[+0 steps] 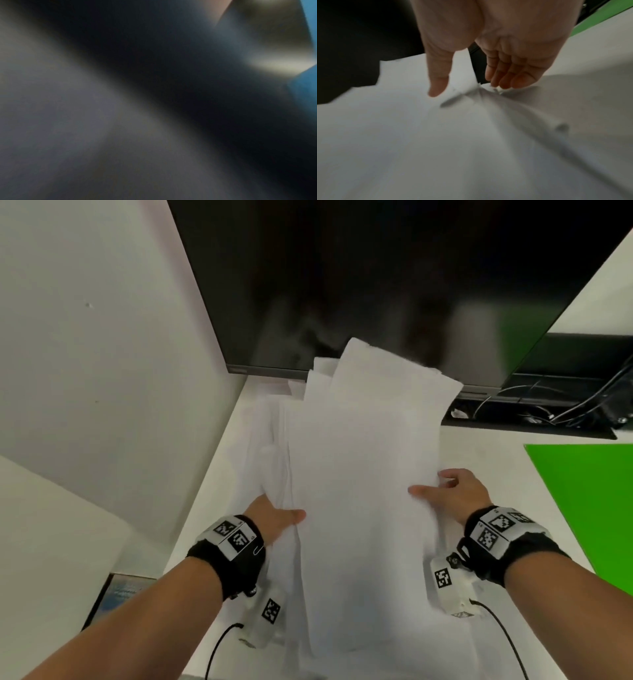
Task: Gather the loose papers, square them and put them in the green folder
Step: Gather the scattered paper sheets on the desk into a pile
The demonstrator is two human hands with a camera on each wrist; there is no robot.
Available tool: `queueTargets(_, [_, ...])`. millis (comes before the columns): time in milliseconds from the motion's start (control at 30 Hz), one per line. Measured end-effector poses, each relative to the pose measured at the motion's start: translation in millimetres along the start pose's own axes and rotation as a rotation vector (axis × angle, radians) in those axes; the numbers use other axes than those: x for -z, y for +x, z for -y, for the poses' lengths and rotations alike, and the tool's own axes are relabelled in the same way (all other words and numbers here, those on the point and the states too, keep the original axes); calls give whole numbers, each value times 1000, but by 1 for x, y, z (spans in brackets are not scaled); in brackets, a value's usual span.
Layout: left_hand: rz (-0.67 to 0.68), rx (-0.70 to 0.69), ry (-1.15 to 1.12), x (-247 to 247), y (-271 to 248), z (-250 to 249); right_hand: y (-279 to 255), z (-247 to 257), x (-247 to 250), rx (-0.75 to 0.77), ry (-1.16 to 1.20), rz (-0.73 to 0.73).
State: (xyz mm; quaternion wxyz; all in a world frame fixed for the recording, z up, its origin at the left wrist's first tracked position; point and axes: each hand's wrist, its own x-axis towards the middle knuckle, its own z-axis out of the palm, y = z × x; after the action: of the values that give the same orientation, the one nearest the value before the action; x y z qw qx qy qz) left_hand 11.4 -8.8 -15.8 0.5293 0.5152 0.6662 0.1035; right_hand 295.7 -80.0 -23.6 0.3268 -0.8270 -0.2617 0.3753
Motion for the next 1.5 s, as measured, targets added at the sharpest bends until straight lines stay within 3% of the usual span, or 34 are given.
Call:
queueTargets(167, [110, -45, -265, 12, -14, -5, 12, -6, 9, -16, 371, 348])
queueTargets(300, [194, -97, -340, 9, -21, -17, -1, 6, 4, 39, 458, 533])
queueTargets(400, [130, -186, -288, -1, -24, -28, 1, 7, 1, 26, 399, 410])
queueTargets(500, [-171, -218, -131, 3, -10, -32, 6, 4, 8, -10, 348, 280])
queueTargets(567, [-384, -70, 9, 19, 7, -28, 9, 1, 12, -38, 291, 232])
queueTargets(600, [-425, 44, 129, 26, 15, -23, 10, 0, 13, -46, 282, 225])
queueTargets(667, [-367, 197, 284, 37, 26, -15, 13, -2, 12, -58, 284, 219])
queueTargets(900, [-79, 128, 549, 31, 28, -10, 25, 6, -2, -97, 238, 213])
queueTargets(1033, [-139, -27, 438, 17, 20, -3, 35, 12, -13, -77, -38, 49])
queueTargets(1133, [-228, 3, 345, 8, 14, -6, 23, 24, -18, -93, -220, -40])
queueTargets(1300, [-276, 58, 234, 2, 13, -18, 21, 31, -28, -61, -67, 72])
queueTargets(1400, [-190, 154, 220, 7, 13, -21, 27, 26, -33, -126, 32, 64])
queueTargets(1500, [-117, 211, 246, 12, 14, -16, 20, 25, -37, -178, 0, 158])
